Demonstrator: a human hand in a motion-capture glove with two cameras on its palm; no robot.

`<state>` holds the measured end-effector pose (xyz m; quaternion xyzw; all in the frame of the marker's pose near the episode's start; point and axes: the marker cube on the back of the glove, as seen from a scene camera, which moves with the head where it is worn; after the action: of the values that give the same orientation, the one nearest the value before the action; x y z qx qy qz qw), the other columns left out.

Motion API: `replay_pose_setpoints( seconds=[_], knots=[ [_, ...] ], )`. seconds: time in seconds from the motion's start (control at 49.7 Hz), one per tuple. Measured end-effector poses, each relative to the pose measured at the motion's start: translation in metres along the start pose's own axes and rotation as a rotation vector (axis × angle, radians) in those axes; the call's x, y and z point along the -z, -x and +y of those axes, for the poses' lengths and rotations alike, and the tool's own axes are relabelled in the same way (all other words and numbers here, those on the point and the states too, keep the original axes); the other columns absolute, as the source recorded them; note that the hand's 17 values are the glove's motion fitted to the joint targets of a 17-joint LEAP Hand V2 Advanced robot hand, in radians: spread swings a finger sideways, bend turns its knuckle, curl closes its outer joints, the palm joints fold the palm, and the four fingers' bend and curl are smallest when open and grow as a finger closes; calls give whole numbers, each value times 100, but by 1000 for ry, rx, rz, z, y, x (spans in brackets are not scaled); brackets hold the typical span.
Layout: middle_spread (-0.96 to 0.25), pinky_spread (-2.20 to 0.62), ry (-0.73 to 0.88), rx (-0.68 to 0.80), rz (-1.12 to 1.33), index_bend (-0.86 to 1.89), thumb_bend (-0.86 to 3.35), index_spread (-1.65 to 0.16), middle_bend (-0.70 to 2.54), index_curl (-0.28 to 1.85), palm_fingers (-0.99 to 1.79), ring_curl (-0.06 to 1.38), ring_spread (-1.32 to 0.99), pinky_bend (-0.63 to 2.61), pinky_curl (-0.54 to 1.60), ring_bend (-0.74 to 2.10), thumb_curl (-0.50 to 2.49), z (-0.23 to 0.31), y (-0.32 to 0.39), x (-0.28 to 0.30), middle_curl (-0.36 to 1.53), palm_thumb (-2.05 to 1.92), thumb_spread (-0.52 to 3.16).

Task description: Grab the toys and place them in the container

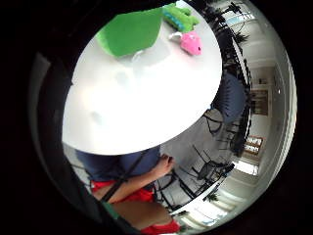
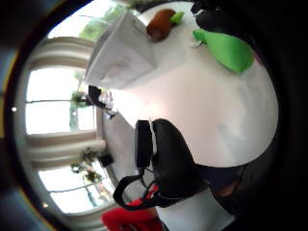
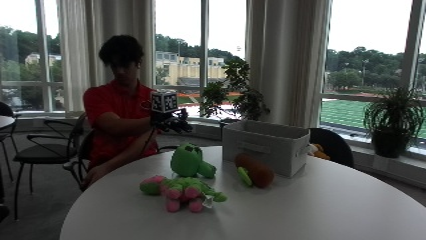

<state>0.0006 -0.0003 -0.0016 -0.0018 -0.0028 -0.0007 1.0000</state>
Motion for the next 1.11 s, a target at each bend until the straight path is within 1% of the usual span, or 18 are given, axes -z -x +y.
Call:
replay_pose_setpoints(
  seconds=[0.06,0.141,0.302,0.523,0.704,0.784,0.845,0.865,0.905,0.945,1.046,1.106],
  knots=[
    [-9,1,-2,3,-3,28,-2,-18,18,8,11,2,-9,32,8,18,3,1,0,3,5,-2,59],
    [-12,2,-19,-1,2,29,-2,-25,19,12,9,5,-12,34,12,19,6,1,-2,8,8,-3,82],
    [-15,2,-31,2,9,30,-3,-30,19,18,6,8,-16,35,16,20,10,0,-5,16,13,-4,106],
    [-16,3,-28,-5,12,29,-4,-33,19,24,3,12,-18,36,21,20,15,-3,-10,17,18,-4,118],
    [-17,3,-34,-16,16,28,-4,-35,19,28,2,15,-19,36,24,20,17,-9,-26,33,22,-5,122],
    [-17,3,-56,-30,26,23,-4,-34,19,28,0,17,-19,39,26,20,18,-16,-38,47,23,-5,121],
    [-15,5,-64,-42,28,11,-2,-33,17,26,-3,18,-18,51,29,21,20,-29,-49,57,24,-1,119],
    [-15,5,-62,-44,27,6,-2,-33,16,24,-5,18,-17,59,31,21,21,-36,-53,60,24,-1,118],
    [-14,6,-53,-41,26,6,-2,-32,16,22,-7,19,-17,65,33,21,22,-49,-60,66,24,0,118],
    [-13,7,-41,-31,37,2,-1,-32,15,20,-10,19,-15,78,36,20,24,-59,-64,68,24,2,116],
    [-10,9,-11,-9,67,2,-2,-30,13,16,-17,21,-11,96,41,20,26,-67,-57,65,23,3,114],
    [-6,10,3,-3,69,-1,-2,-30,10,13,-26,20,-7,112,46,17,27,-78,-57,62,22,3,112]
  ],
)
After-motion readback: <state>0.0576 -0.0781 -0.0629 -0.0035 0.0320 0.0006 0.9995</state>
